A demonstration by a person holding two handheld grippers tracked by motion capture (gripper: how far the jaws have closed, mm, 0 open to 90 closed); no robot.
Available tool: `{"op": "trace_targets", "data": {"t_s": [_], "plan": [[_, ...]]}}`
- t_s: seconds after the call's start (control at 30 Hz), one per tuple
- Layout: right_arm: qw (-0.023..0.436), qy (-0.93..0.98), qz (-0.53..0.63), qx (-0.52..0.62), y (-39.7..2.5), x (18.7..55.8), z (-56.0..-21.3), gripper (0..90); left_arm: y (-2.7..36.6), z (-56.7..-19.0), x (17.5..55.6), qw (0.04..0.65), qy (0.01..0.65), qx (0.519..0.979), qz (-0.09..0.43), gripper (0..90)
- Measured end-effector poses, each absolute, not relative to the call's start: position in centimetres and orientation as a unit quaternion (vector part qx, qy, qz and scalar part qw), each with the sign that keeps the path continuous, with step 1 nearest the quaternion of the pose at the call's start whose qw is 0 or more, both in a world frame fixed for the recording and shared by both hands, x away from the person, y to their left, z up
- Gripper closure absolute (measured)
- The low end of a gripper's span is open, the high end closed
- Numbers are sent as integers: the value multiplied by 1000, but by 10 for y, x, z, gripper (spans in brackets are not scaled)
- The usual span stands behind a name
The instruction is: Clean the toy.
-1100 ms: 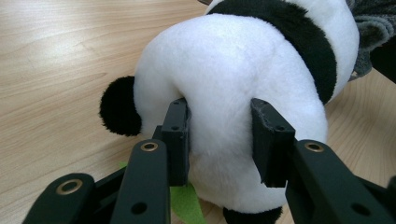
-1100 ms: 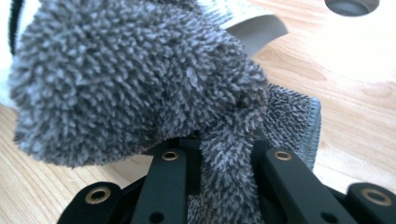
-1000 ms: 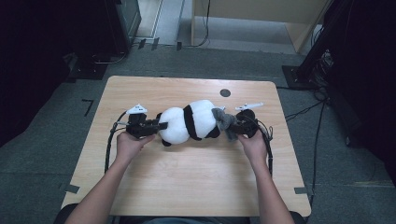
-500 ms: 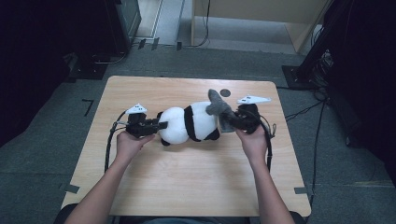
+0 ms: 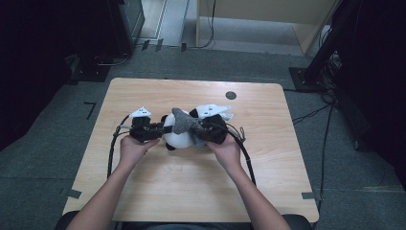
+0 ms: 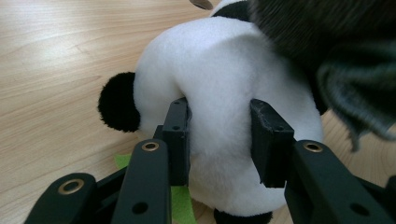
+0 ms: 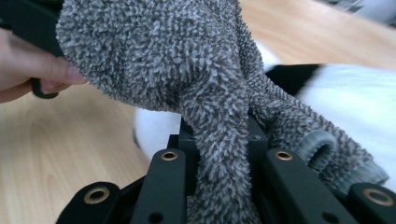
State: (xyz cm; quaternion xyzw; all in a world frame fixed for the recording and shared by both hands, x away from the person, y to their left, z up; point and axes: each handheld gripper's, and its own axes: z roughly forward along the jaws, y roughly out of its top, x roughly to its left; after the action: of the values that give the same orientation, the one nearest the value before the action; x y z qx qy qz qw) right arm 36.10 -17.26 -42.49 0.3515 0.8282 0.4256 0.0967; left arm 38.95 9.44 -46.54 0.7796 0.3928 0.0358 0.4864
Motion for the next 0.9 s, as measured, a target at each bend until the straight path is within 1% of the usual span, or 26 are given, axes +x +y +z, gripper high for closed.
{"op": "trace_targets", "data": {"t_s": [0.13,0.37,0.63,0.8,0.9], "plan": [[92,840,417,334,-160,358,-435,771,95,-466,389,481,394,782,37,633],[85,861,400,302,-155,349,-451,778,96,-467,390,474,395,786,41,638],[53,883,356,300,-162,345,-468,780,97,-466,393,465,395,792,37,647],[48,904,281,317,-164,345,-491,778,98,-466,394,462,392,794,44,659],[31,898,290,329,-173,348,-490,778,98,-466,394,464,391,794,43,662]]}}
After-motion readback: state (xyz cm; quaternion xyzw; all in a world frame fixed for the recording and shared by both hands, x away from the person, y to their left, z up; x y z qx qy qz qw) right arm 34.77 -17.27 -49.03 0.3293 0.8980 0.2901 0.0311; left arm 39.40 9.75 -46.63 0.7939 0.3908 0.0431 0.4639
